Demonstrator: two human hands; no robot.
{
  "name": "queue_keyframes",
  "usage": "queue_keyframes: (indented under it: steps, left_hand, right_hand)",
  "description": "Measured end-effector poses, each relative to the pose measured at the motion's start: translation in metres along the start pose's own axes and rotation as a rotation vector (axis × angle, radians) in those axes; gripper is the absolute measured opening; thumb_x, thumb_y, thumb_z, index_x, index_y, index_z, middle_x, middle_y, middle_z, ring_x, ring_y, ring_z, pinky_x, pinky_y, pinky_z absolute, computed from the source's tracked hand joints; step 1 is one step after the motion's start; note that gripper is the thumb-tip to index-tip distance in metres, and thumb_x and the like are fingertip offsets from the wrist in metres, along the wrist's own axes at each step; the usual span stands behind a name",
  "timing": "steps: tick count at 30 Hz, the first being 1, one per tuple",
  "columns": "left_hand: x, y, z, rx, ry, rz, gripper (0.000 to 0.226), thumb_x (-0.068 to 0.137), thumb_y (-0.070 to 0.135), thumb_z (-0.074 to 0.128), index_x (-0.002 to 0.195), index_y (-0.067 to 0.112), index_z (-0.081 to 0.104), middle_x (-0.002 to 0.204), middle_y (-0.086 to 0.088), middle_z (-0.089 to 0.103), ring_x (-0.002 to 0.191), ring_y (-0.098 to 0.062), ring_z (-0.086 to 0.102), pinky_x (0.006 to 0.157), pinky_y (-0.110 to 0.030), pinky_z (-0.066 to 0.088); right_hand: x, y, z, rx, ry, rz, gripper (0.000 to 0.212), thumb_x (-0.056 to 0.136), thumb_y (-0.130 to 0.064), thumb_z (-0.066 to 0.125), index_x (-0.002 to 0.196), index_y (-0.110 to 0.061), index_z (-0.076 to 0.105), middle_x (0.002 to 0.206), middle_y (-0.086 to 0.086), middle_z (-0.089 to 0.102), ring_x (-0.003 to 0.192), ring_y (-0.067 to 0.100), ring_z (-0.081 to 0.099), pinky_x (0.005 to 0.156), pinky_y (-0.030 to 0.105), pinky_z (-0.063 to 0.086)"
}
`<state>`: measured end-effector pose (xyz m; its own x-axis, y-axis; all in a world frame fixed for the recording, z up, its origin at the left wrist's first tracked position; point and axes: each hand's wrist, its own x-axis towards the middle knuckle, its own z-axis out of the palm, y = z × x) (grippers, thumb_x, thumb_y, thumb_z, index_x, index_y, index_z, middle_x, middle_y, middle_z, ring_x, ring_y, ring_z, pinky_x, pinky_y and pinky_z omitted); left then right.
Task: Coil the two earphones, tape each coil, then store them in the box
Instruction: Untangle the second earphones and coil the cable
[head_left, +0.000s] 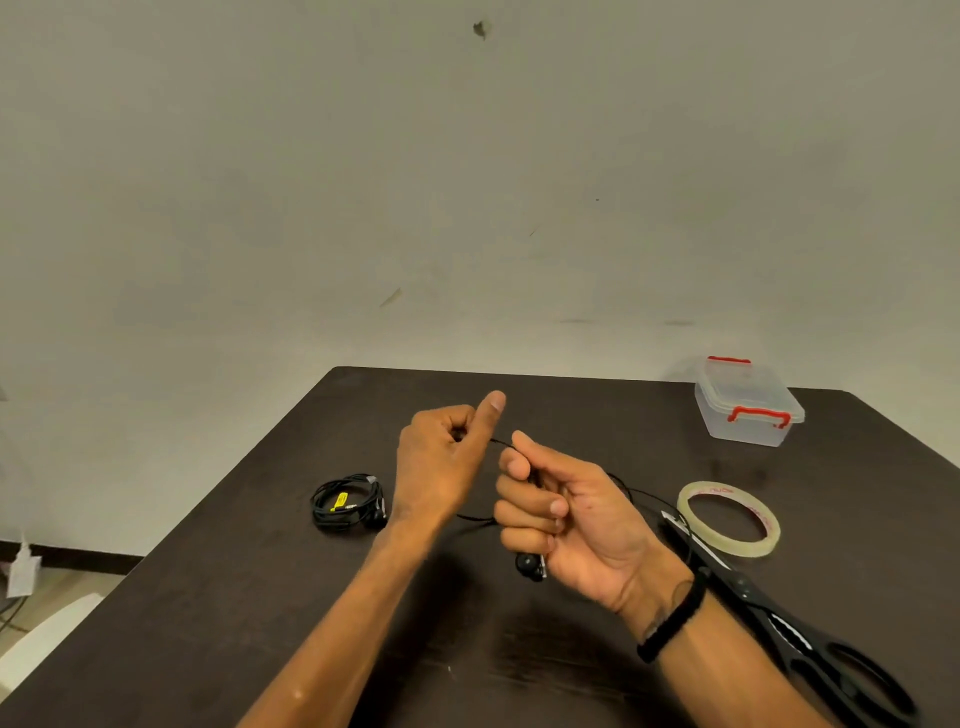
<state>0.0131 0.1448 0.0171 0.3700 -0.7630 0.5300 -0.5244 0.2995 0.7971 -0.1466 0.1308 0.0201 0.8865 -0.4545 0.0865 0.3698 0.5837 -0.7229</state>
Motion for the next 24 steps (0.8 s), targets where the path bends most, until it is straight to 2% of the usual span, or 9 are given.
queue_keyframes:
  steps: [2,4,6,8,10,13,16,18,24]
  left_hand:
    - [-0.006,-0.002,0.008,0.028,-0.066,-0.005,0.071,0.102,0.056,0.054,0.056,0.003,0.046,0.047,0.003,0.036,0.047,-0.011,0.032,0.049,-0.031,0.028]
    - [-0.011,-0.004,0.015,0.066,-0.125,-0.01,0.074,0.103,0.062,0.047,0.058,0.003,0.051,0.046,0.003,0.04,0.046,-0.01,0.036,0.048,-0.031,0.029]
    - [-0.014,-0.006,0.021,0.155,-0.178,0.0,0.072,0.103,0.061,0.042,0.057,0.007,0.051,0.043,0.005,0.043,0.044,-0.01,0.039,0.048,-0.029,0.029]
    - [-0.018,-0.008,0.025,0.224,-0.228,-0.013,0.067,0.106,0.056,0.042,0.059,0.01,0.057,0.047,0.002,0.054,0.046,-0.016,0.051,0.049,-0.029,0.033]
    - [-0.021,-0.006,0.029,0.252,-0.261,-0.023,0.066,0.107,0.054,0.041,0.061,0.011,0.061,0.053,-0.003,0.064,0.052,-0.02,0.062,0.054,-0.033,0.043]
    - [-0.027,0.002,0.032,0.28,-0.348,-0.04,0.067,0.108,0.052,0.038,0.055,0.017,0.06,0.044,0.01,0.058,0.045,-0.007,0.057,0.057,-0.028,0.044]
    - [-0.032,0.004,0.035,0.417,-0.39,0.11,0.069,0.108,0.054,0.036,0.054,0.015,0.052,0.046,0.002,0.054,0.048,-0.02,0.055,0.06,-0.038,0.05]
    - [-0.035,0.006,0.037,0.528,-0.409,0.225,0.064,0.108,0.053,0.034,0.056,0.015,0.042,0.049,0.0,0.046,0.049,-0.027,0.045,0.059,-0.044,0.049]
    - [-0.035,0.012,0.032,0.645,-0.452,0.472,0.052,0.105,0.05,0.035,0.065,0.02,0.049,0.054,0.003,0.05,0.051,-0.021,0.048,0.058,-0.039,0.049]
  right_hand:
    - [-0.001,-0.003,0.0,0.034,0.01,-0.05,0.033,0.109,-0.033,0.048,0.083,-0.014,0.056,0.052,-0.007,0.024,0.047,0.007,0.017,0.045,0.02,0.021]
    - [-0.001,-0.007,0.002,0.104,0.033,-0.135,0.034,0.11,-0.031,0.044,0.086,-0.012,0.058,0.053,-0.007,0.024,0.047,0.007,0.016,0.045,0.021,0.022]
    - [-0.001,-0.011,0.004,0.186,0.086,-0.247,0.032,0.108,-0.025,0.043,0.103,-0.004,0.066,0.055,-0.006,0.029,0.05,0.007,0.017,0.046,0.02,0.025]
    - [-0.002,-0.016,0.003,0.223,0.148,-0.336,0.035,0.106,-0.02,0.042,0.126,-0.001,0.065,0.06,-0.004,0.032,0.054,0.007,0.018,0.049,0.021,0.025]
    - [-0.003,-0.021,0.0,0.234,0.194,-0.388,0.039,0.105,-0.018,0.043,0.135,-0.002,0.061,0.062,-0.004,0.033,0.053,0.008,0.022,0.05,0.022,0.026]
    - [-0.005,-0.03,-0.009,0.248,0.274,-0.464,0.034,0.103,-0.019,0.046,0.128,-0.005,0.065,0.062,-0.005,0.033,0.051,0.007,0.024,0.049,0.022,0.027]
    - [-0.009,-0.039,-0.02,0.239,0.327,-0.544,0.032,0.107,-0.022,0.043,0.124,-0.007,0.066,0.065,-0.005,0.037,0.052,0.008,0.026,0.049,0.022,0.03]
    - [-0.011,-0.041,-0.027,0.219,0.364,-0.576,0.034,0.108,-0.025,0.042,0.124,-0.007,0.065,0.07,-0.004,0.043,0.054,0.009,0.028,0.051,0.023,0.031]
    - [-0.012,-0.039,-0.043,0.091,0.499,-0.613,0.034,0.106,-0.034,0.043,0.121,-0.01,0.061,0.078,0.001,0.05,0.056,0.011,0.03,0.056,0.027,0.032]
